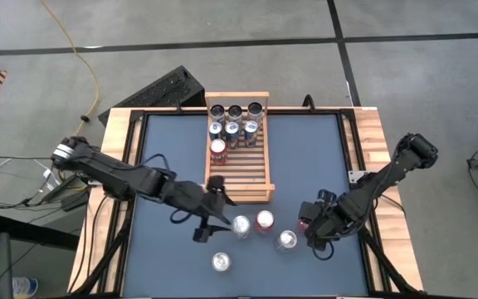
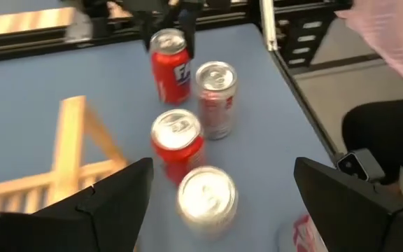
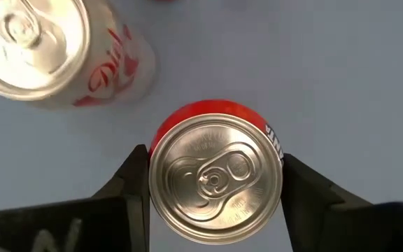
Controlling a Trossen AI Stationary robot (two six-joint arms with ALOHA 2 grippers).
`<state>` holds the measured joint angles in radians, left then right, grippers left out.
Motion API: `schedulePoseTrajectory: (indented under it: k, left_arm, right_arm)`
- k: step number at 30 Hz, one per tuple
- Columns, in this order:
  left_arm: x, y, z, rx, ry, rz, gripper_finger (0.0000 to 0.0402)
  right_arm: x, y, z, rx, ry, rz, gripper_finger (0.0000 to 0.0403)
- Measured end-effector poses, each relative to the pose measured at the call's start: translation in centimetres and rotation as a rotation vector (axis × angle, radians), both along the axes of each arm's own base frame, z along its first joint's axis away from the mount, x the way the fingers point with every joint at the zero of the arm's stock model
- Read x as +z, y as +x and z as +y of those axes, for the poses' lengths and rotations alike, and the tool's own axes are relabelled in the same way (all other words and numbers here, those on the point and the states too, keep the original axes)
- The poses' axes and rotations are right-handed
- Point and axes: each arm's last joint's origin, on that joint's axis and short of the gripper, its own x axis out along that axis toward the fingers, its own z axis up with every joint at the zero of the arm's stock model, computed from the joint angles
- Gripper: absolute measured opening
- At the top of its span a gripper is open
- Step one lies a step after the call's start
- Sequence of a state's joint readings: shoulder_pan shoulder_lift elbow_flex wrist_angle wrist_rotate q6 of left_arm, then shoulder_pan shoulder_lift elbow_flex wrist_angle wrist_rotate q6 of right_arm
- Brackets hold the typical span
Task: Place canned beverage on shelf
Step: Put the right orange soda can on the shelf aligned with the other orange soda can
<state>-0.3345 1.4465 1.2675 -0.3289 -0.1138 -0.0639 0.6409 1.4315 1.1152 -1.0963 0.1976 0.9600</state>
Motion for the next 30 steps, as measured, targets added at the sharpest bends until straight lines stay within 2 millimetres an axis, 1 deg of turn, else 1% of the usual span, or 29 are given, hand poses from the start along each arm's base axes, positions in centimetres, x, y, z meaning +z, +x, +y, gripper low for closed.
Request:
schedulePoseTrajectory:
  k: [5, 9, 13, 18, 20, 22, 25, 28, 30]
  left_arm:
    - [1.6, -2.5, -0.1, 0.073, 0.022, -0.007, 0.0334]
    - [2.6, -4.4, -0.5, 0.061, 0.023, -0.008, 0.0334]
    - [3.0, -6.0, -0.8, 0.071, 0.018, 0.018, 0.0334]
    - [3.3, -7.7, -1.2, 0.118, 0.04, 0.032, 0.0334]
    - [3.2, -8.0, -1.5, 0.126, 0.049, 0.041, 0.0334]
    - [3.1, -8.4, -1.8, 0.12, 0.053, 0.056, 0.0334]
    - [2.9, -8.8, -2.2, 0.113, 0.053, 0.077, 0.0334]
    - [2.7, -9.2, -2.5, 0.13, 0.052, 0.095, 0.0334]
    - [2.6, -9.5, -2.7, 0.14, 0.055, 0.107, 0.0334]
  right_arm:
    - [2.6, -0.2, -0.3, -0.015, -0.061, 0.004, 0.0192]
    - [5.2, 0.3, -0.6, -0.003, -0.061, -0.043, 0.0192]
    - [8.6, 0.9, -1.0, 0.013, -0.057, -0.141, 0.0192]
    - [12.9, 1.7, -2.3, 0.044, -0.097, -0.297, 0.0192]
    - [14.2, 2.1, -3.0, 0.054, -0.103, -0.349, 0.0192]
    - [14.9, 2.7, -3.8, 0.083, -0.114, -0.394, 0.0192]
    - [15.8, 4.5, -4.5, 0.142, -0.11, -0.511, 0.0192]
    - [15.6, 7.0, -5.0, 0.22, -0.121, -0.571, 0.0192]
    - [14.8, 8.5, -4.8, 0.273, -0.125, -0.569, 0.0192]
